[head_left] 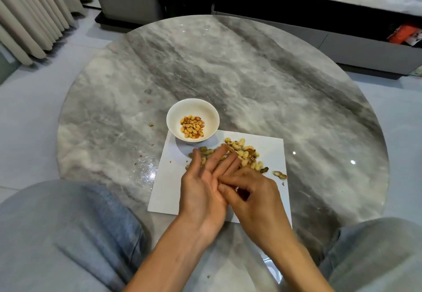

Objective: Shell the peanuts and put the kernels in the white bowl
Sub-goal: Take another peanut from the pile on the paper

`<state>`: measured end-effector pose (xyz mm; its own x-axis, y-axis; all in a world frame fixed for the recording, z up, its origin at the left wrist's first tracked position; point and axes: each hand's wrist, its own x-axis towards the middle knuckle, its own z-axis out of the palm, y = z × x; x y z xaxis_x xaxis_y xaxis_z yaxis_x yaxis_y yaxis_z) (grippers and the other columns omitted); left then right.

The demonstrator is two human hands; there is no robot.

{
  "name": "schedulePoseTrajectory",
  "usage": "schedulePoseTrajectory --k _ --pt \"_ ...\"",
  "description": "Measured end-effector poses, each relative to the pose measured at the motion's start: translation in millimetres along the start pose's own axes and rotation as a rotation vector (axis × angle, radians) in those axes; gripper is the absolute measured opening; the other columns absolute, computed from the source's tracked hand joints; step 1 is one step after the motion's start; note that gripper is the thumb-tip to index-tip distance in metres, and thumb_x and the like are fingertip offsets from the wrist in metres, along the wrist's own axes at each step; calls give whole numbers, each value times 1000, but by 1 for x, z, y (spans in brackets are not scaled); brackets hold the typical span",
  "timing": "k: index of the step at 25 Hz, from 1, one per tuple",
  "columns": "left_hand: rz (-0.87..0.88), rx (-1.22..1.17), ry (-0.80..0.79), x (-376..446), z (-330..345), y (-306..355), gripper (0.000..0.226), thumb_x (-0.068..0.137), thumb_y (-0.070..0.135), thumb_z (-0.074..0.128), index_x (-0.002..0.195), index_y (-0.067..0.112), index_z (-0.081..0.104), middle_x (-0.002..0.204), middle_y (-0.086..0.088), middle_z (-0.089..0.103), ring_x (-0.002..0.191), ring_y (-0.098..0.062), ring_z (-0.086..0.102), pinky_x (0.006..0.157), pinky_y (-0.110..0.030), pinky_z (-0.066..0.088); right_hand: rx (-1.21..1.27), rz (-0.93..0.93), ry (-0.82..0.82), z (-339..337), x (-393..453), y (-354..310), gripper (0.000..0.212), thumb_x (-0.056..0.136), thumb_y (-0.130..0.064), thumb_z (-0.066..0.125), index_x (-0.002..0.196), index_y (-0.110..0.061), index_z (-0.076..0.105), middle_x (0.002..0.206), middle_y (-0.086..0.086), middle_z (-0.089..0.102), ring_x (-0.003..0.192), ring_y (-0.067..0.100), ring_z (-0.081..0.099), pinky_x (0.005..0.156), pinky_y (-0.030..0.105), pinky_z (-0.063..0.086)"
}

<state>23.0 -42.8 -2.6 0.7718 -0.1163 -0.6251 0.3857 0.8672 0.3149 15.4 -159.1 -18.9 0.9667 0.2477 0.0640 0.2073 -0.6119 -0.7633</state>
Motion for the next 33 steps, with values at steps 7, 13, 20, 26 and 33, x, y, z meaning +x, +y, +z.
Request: schedulePoseTrajectory --k 7,13,20,26,33 --pt "369 836 -41 -3 -5 -13 24 96 9 59 104 25 76 101 7 77 102 -8 70 86 -22 54 731 538 31 -30 -4 3 6 88 -6 69 84 -3 74 65 10 67 55 15 58 51 21 47" --pt "629 1205 -194 -1 -20 -19 33 83 3 77 100 32 78 89 8 75 82 -11 71 73 -26 58 1086 785 -74 -36 -6 17 17 79 -14 67 77 2 70 66 14 58 57 16 52 53 25 52" --pt "552 1088 -60 -2 -14 -19 38 86 2 74 87 41 75 81 11 77 79 -6 73 71 -17 56 1080 779 52 -24 -3 17 17 87 -11 63 88 3 74 70 16 62 57 16 57 52 24 53" --pt "534 1076 -3 0 -17 -19 24 84 4 76 85 27 78 79 6 77 78 -11 73 74 -27 59 1101 854 68 -19 -3 18 23 98 -11 56 108 0 72 96 23 73 77 25 70 65 30 59" --pt "851 1161 220 12 2 21 14 83 16 79 92 27 78 80 14 74 72 2 67 70 -17 56 987 904 108 -18 -4 13 21 95 -16 61 98 1 74 78 14 70 61 19 56 55 30 49"
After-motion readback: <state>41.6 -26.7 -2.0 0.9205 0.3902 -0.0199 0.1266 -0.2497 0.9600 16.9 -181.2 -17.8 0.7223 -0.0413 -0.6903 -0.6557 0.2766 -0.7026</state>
